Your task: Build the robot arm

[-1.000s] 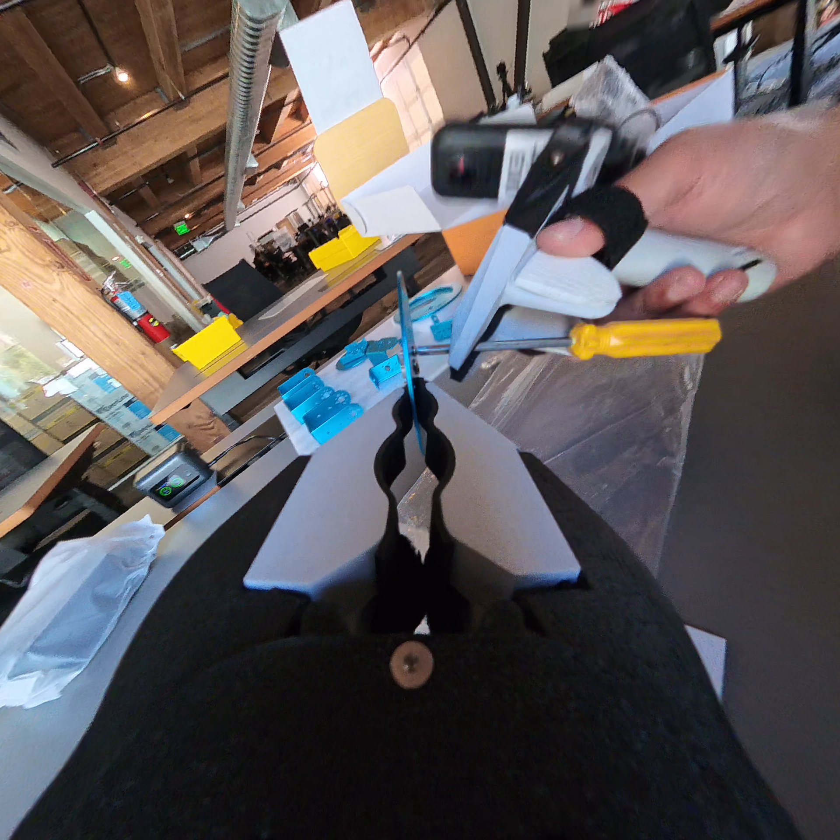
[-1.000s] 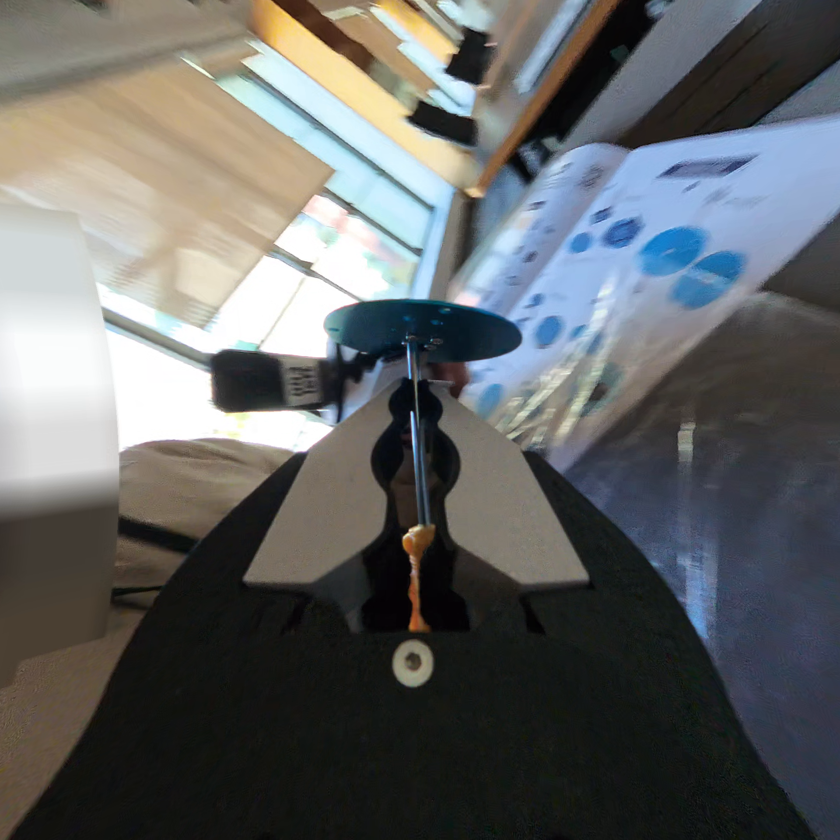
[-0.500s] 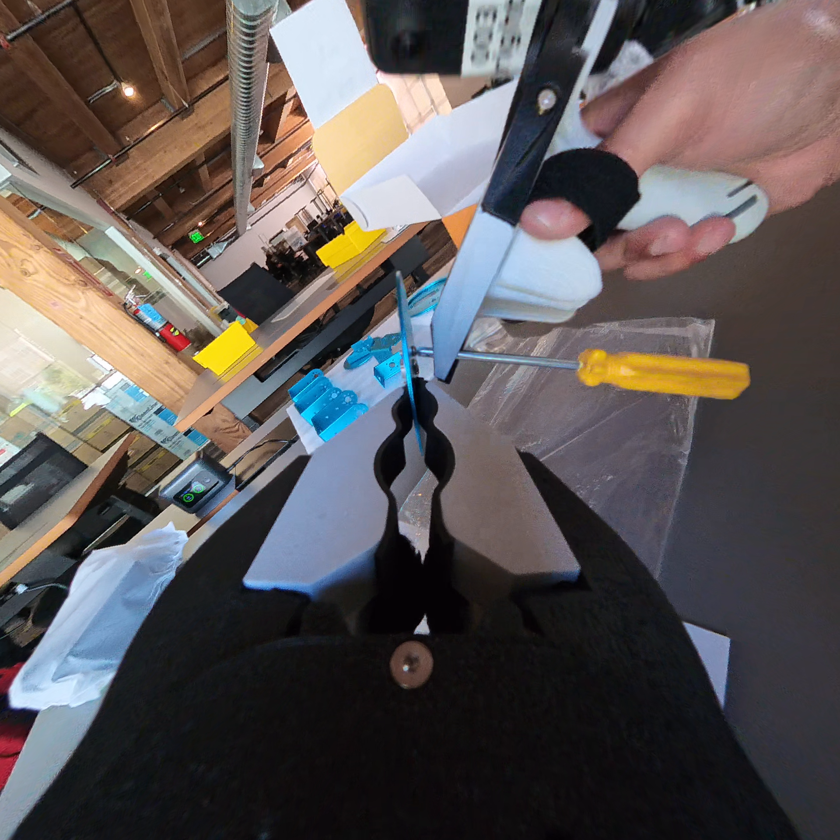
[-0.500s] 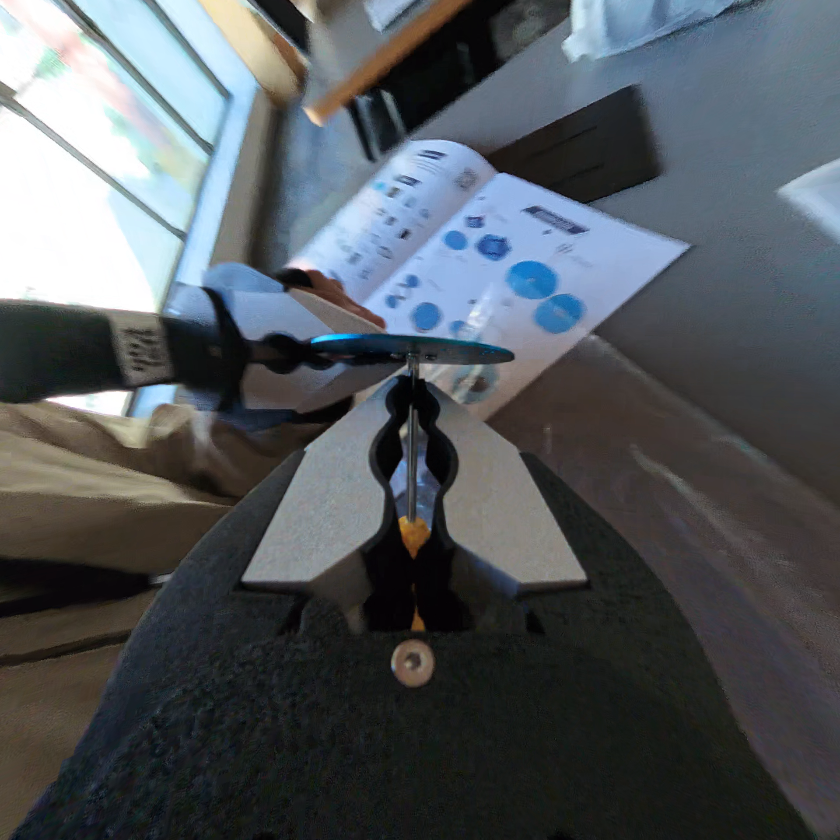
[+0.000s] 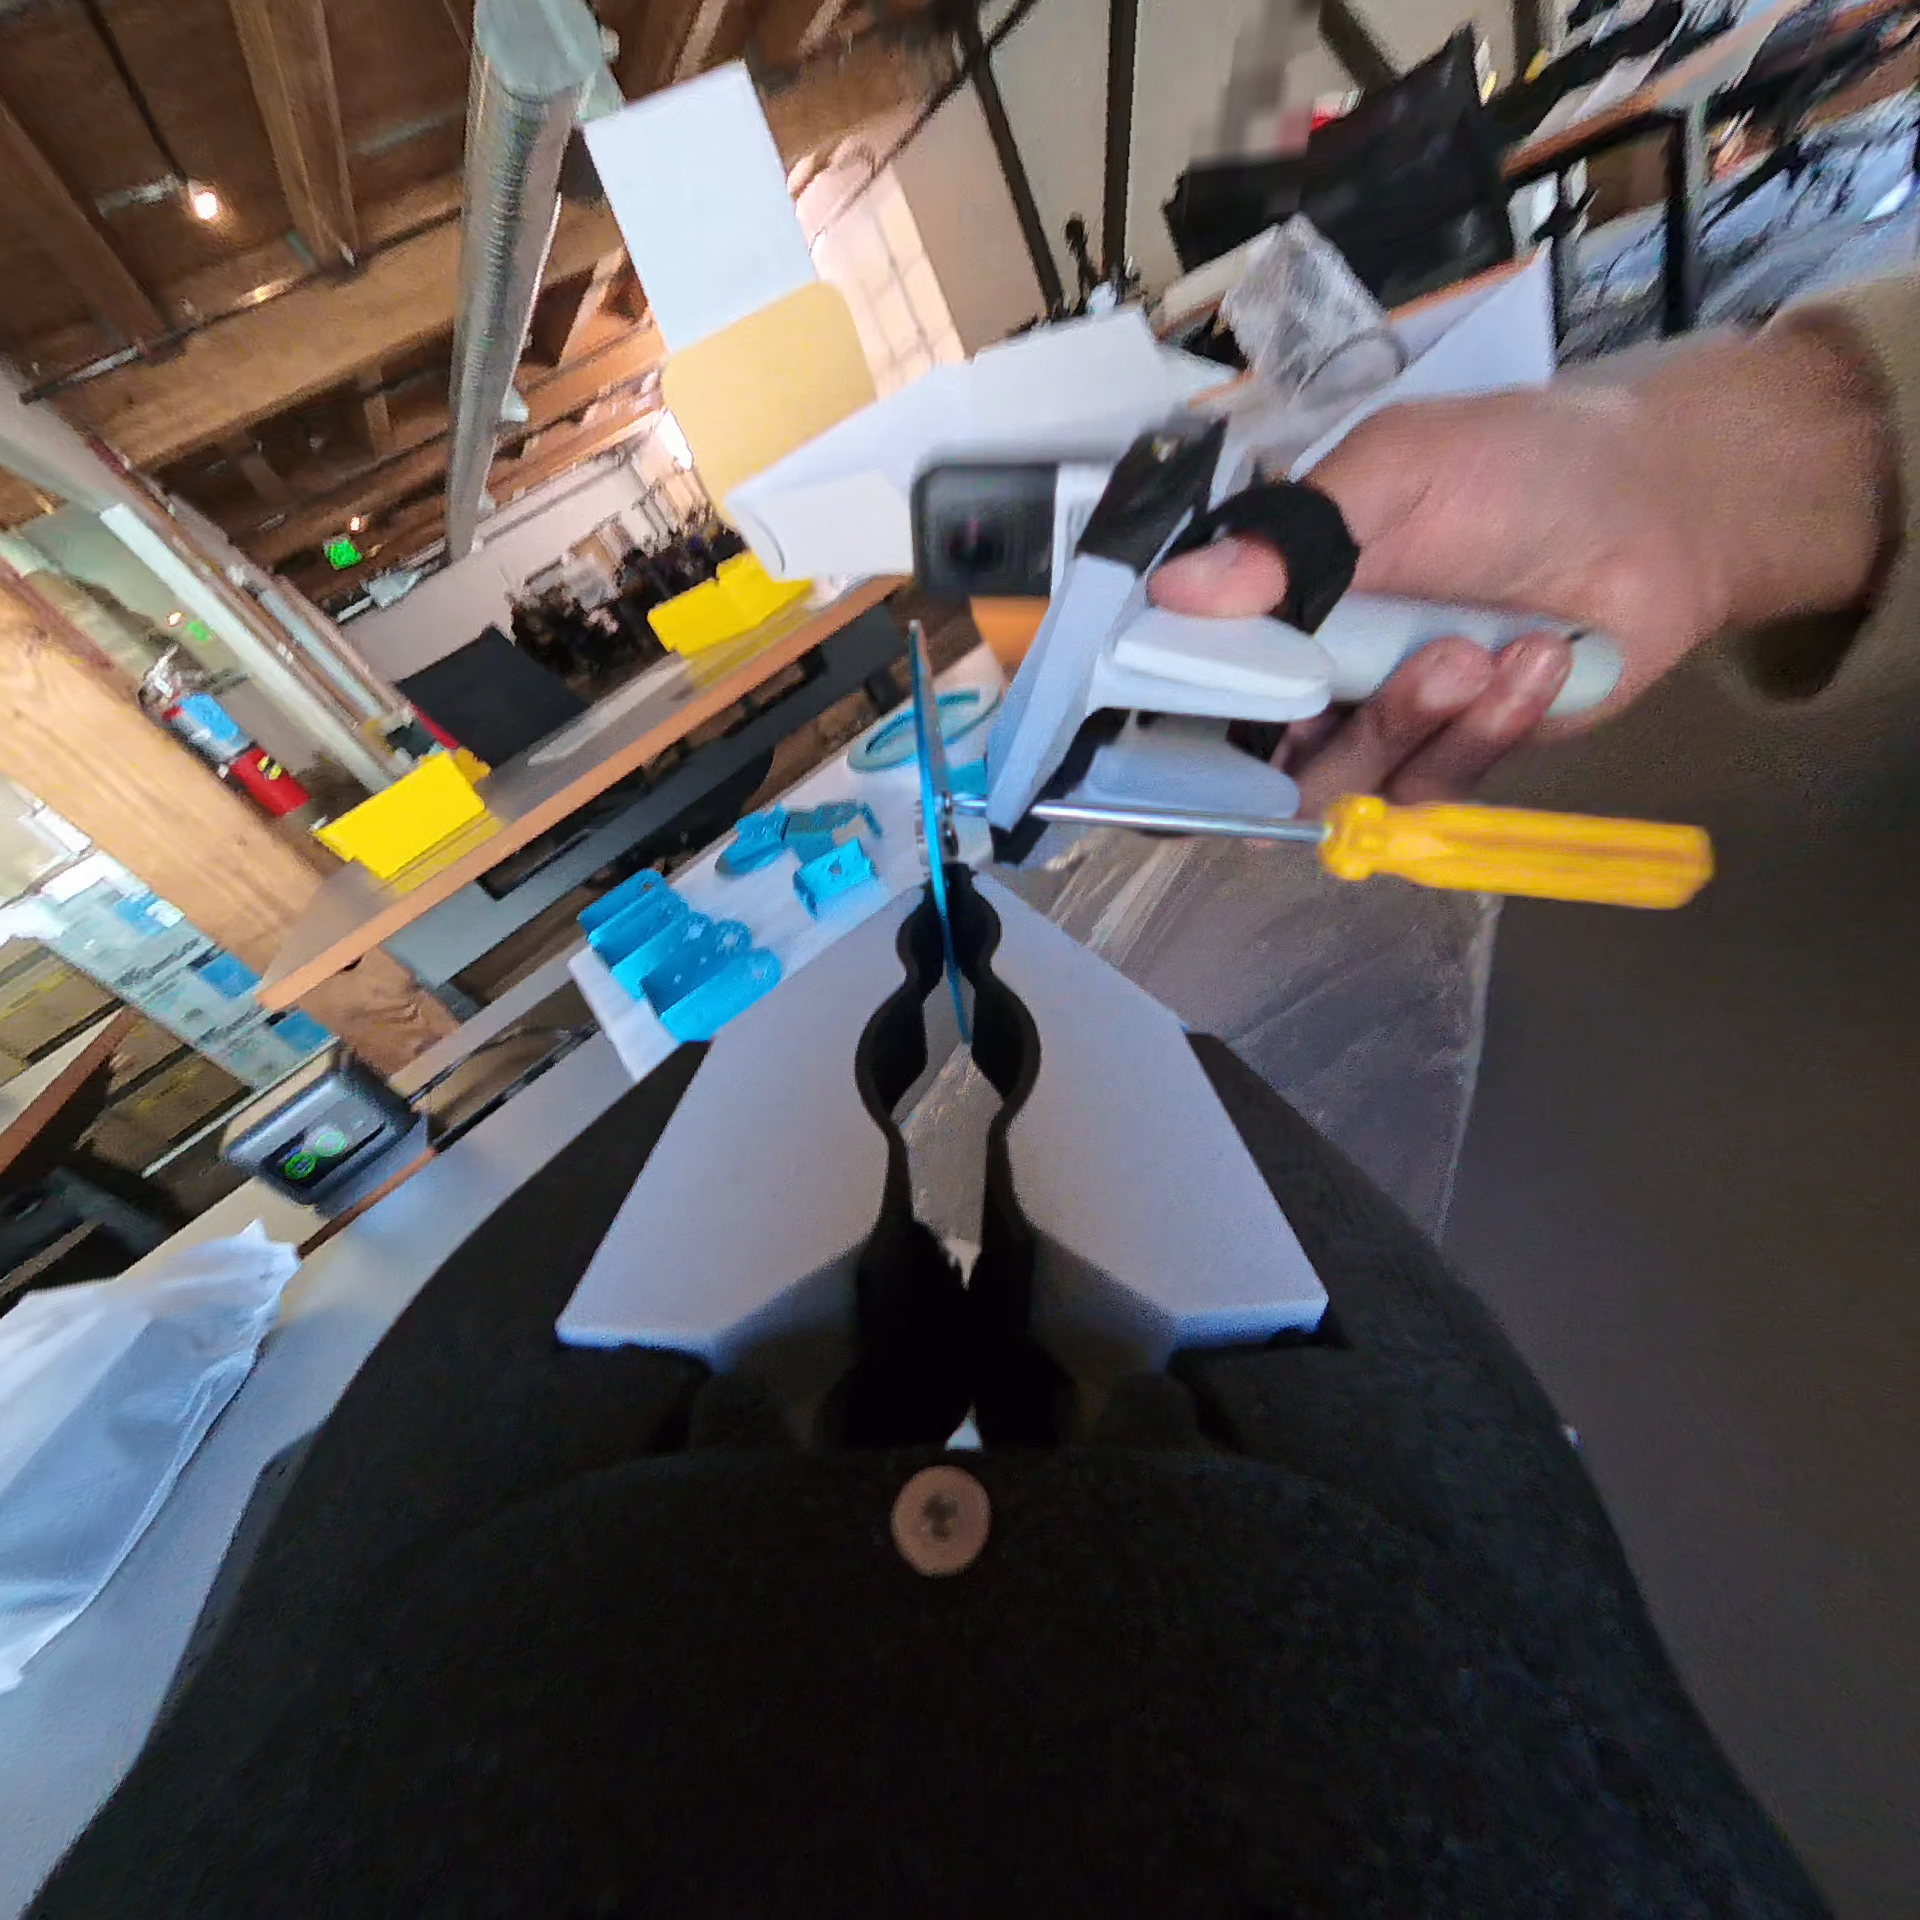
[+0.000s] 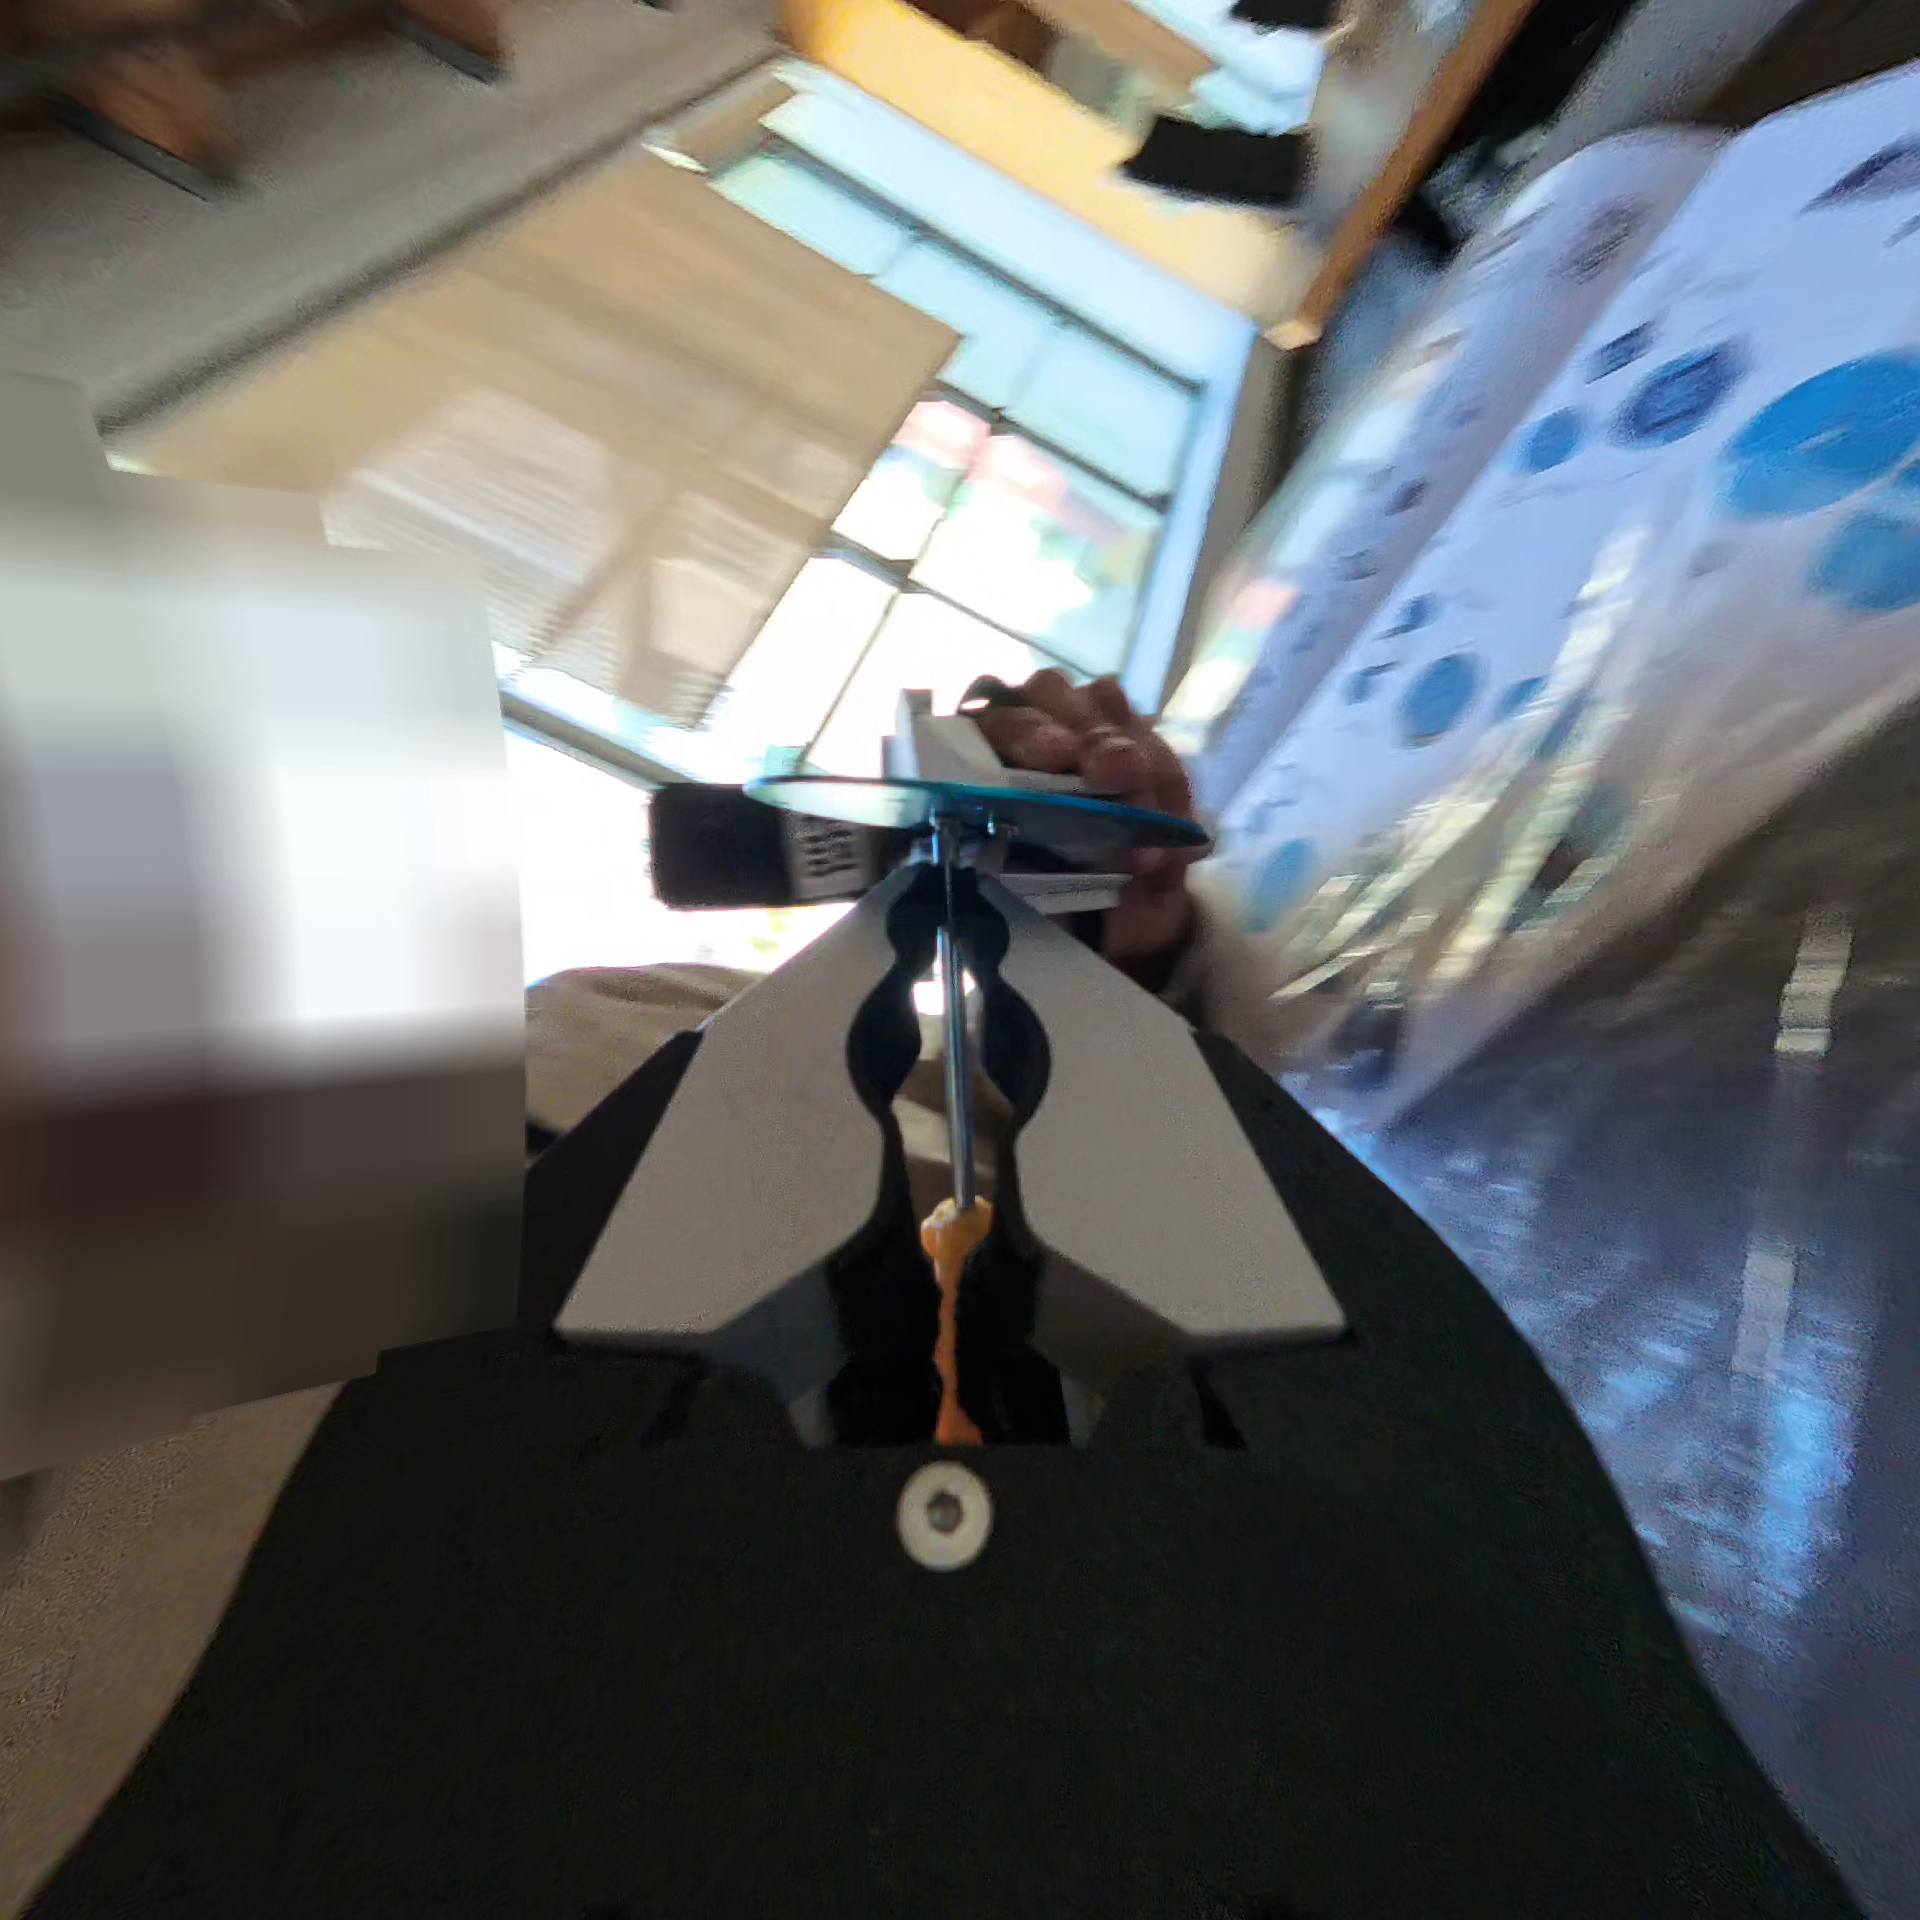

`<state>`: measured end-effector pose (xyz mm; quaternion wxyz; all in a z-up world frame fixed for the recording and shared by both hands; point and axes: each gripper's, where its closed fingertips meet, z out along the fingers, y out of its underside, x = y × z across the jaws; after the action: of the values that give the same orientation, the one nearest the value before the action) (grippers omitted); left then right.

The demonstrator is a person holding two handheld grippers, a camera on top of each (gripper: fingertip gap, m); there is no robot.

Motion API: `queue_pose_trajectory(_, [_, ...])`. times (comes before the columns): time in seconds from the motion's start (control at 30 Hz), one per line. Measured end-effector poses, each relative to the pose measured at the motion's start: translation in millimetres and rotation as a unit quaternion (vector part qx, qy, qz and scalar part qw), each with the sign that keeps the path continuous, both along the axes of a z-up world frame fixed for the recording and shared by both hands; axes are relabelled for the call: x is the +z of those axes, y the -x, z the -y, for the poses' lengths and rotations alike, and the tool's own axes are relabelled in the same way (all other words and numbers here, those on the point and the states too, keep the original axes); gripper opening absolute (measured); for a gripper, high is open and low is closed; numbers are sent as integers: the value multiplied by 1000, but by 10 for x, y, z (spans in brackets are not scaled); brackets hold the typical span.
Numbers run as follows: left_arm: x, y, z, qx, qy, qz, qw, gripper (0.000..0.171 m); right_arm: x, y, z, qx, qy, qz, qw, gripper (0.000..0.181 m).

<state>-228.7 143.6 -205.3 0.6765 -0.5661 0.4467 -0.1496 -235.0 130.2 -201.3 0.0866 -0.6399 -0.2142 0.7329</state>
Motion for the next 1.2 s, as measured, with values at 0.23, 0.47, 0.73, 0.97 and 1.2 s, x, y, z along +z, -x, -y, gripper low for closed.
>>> queue_pose_trajectory(0.23, [-216,21,-163,57,-10,-78,995,1,-330,-34,-303,-141,-342,250,895,3])
queue_pose_trajectory(0.47, [-373,7,-264,99,6,-121,988,1,-497,-102,-506,-196,-589,413,667,3])
queue_pose_trajectory(0.73, [-285,-5,-187,72,-8,-100,992,1,-423,-28,-326,-126,-278,236,922,3])
queue_pose_trajectory(0.97, [49,-86,57,-24,-12,3,1000,1,79,-39,58,46,42,-51,997,2])
queue_pose_trajectory(1.2, [0,-55,59,-31,-13,-13,999,1,6,-2,64,36,-46,-10,998,2])
